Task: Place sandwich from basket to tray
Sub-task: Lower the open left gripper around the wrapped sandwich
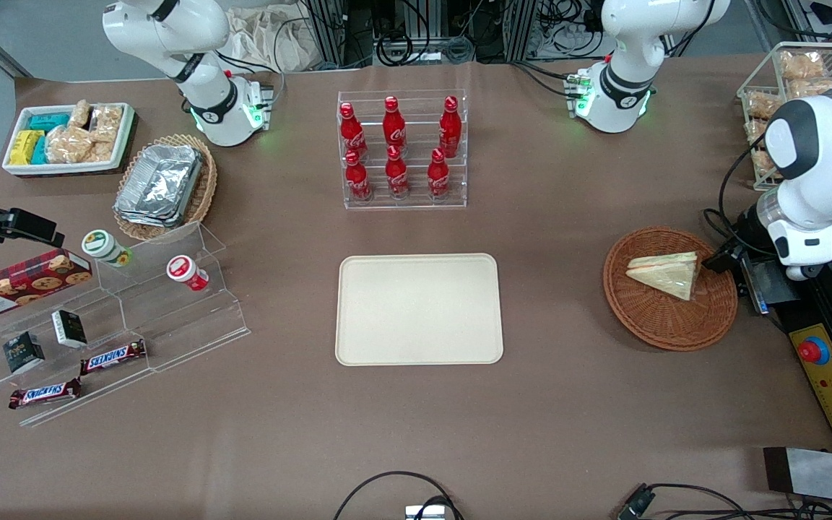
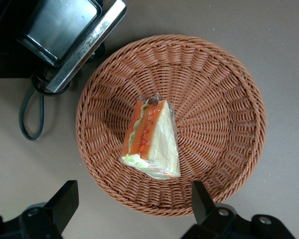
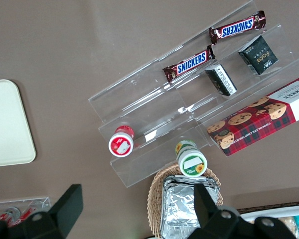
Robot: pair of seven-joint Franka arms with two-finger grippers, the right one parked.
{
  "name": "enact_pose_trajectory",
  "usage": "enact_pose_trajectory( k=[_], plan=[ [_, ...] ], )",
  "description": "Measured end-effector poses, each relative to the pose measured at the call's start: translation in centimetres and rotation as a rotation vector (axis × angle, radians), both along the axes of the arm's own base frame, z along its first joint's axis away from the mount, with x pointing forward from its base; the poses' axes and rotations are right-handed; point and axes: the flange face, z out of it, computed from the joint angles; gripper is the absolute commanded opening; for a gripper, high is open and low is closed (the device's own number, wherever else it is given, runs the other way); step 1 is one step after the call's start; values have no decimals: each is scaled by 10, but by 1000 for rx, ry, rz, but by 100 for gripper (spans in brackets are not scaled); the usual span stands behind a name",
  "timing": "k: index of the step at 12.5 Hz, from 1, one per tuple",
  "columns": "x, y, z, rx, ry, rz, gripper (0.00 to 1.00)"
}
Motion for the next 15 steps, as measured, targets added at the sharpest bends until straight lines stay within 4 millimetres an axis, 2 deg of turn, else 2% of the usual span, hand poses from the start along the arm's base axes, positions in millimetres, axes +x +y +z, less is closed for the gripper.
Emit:
enact_pose_trajectory(
  k=[9, 15],
  plan=[
    [-17, 5, -34, -16, -28, 41, 100],
    [-32, 18, -63, -18, -59, 90, 100]
  ],
)
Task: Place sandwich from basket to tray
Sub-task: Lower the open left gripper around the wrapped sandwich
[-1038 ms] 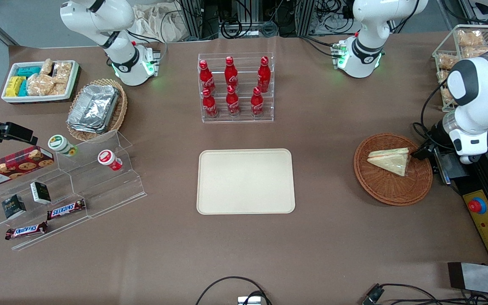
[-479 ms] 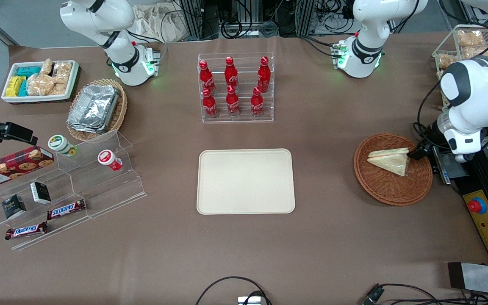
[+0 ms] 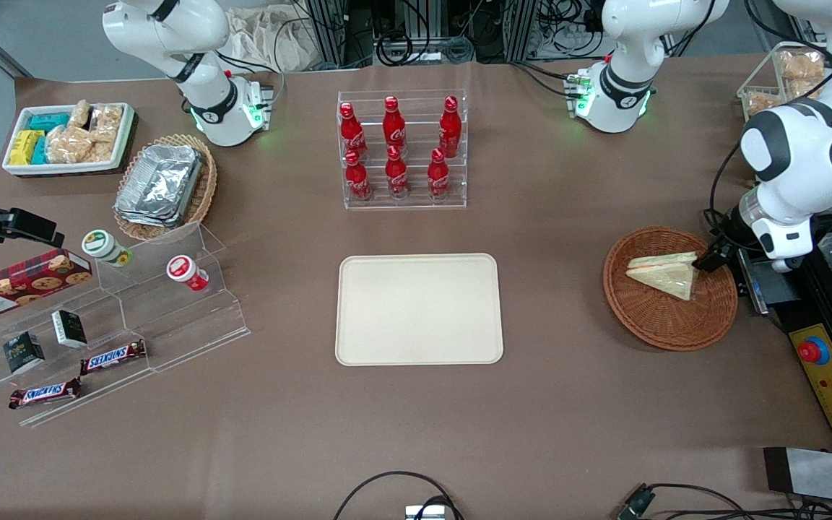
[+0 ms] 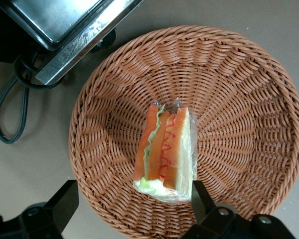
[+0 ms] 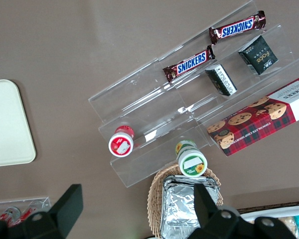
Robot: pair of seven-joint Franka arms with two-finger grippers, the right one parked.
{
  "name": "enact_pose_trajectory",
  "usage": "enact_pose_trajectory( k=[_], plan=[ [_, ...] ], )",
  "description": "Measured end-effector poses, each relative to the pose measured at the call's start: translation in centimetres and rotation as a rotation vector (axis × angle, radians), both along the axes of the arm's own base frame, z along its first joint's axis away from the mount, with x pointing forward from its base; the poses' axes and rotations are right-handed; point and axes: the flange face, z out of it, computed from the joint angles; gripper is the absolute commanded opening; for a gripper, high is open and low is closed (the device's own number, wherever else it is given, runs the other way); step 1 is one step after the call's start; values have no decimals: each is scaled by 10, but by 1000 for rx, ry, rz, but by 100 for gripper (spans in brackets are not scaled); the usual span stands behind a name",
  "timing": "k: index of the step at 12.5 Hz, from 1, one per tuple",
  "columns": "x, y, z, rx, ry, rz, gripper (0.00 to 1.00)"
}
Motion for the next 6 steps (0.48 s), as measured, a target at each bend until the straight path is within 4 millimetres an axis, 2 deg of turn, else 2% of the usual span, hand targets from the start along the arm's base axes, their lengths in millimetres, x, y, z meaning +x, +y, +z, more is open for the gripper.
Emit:
enact_pose_trajectory(
  k=[6],
  plan=[
    [4, -2, -17, -9, -19, 14, 100]
  ],
)
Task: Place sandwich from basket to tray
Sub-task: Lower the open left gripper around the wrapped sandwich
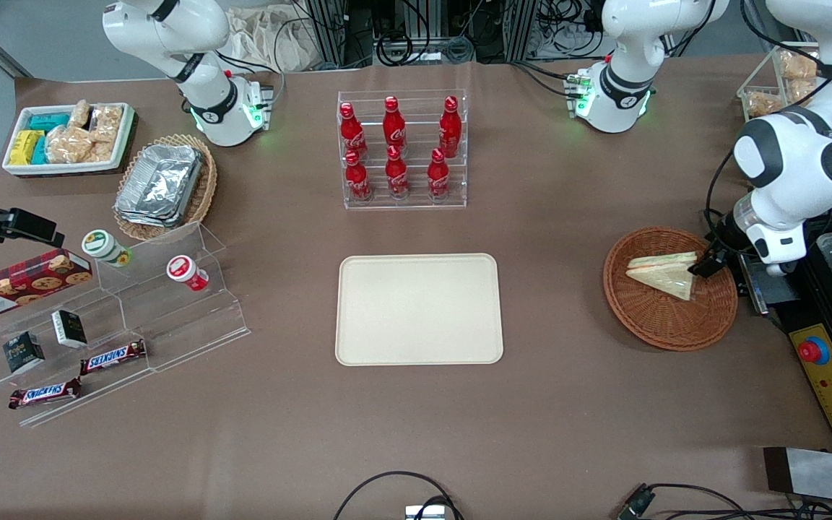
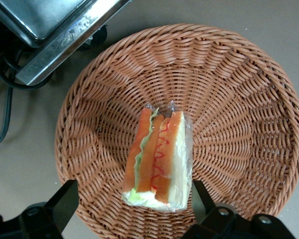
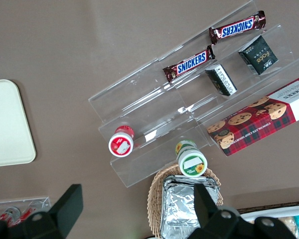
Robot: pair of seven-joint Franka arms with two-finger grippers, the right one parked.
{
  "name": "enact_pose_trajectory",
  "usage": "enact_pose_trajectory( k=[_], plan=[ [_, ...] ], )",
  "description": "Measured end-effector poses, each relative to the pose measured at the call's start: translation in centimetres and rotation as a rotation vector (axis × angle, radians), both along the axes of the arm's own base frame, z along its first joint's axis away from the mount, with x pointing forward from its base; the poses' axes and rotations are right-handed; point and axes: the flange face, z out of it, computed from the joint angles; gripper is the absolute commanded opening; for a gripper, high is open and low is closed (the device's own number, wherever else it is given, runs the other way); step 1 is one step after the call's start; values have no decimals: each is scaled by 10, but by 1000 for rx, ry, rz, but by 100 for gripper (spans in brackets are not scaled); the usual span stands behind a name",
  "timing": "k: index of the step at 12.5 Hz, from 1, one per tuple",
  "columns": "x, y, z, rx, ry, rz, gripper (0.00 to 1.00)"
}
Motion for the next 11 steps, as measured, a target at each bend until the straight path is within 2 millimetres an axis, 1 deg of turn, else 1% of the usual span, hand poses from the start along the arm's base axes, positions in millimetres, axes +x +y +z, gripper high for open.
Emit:
enact_pose_trajectory(
  k=[7, 11],
  plan=[
    [3, -3, -15, -11, -10, 14, 100],
    [6, -3, -31, -13, -16, 22, 100]
  ],
)
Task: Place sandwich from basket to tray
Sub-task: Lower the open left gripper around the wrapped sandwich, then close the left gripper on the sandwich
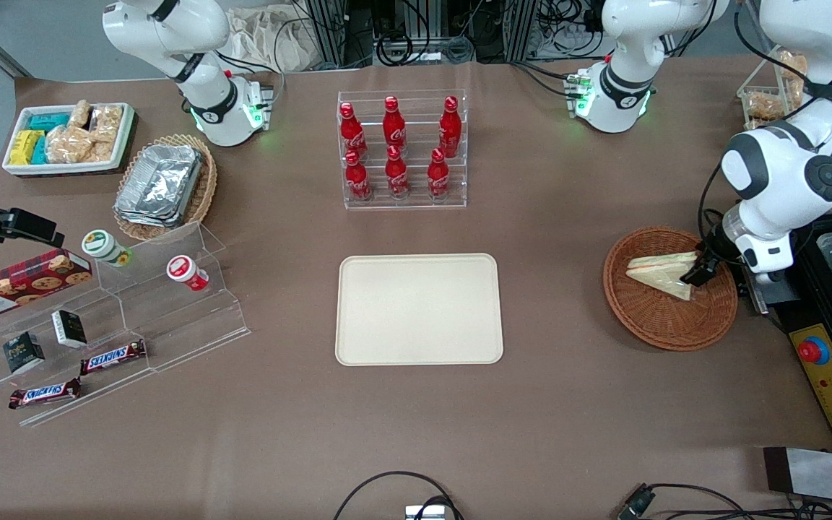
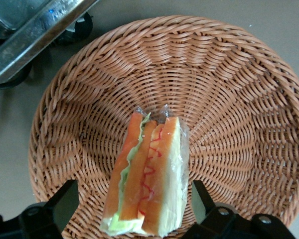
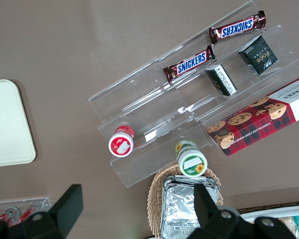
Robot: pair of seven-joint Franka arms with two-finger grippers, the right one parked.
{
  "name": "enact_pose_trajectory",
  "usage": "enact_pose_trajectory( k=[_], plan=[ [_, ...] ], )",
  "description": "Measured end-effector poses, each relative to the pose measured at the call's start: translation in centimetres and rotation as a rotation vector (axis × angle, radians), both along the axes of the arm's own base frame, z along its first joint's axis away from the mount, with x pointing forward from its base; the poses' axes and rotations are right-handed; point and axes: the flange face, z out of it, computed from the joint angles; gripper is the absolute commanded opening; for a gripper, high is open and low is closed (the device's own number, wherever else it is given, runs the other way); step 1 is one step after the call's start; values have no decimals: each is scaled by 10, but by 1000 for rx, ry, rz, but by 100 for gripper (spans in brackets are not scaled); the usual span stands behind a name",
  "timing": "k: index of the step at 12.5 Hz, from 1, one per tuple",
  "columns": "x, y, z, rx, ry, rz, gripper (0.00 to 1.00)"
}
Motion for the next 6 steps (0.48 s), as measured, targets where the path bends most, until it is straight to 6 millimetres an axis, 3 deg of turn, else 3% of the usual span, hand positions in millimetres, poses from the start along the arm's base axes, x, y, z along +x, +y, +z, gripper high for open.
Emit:
enact_pose_trajectory(
  k=[4, 5, 6],
  plan=[
    [2, -10, -8, -12, -6, 1, 97],
    [3, -14, -9, -14, -8, -5, 84],
    [4, -17, -10, -14, -8, -9, 62]
  ],
)
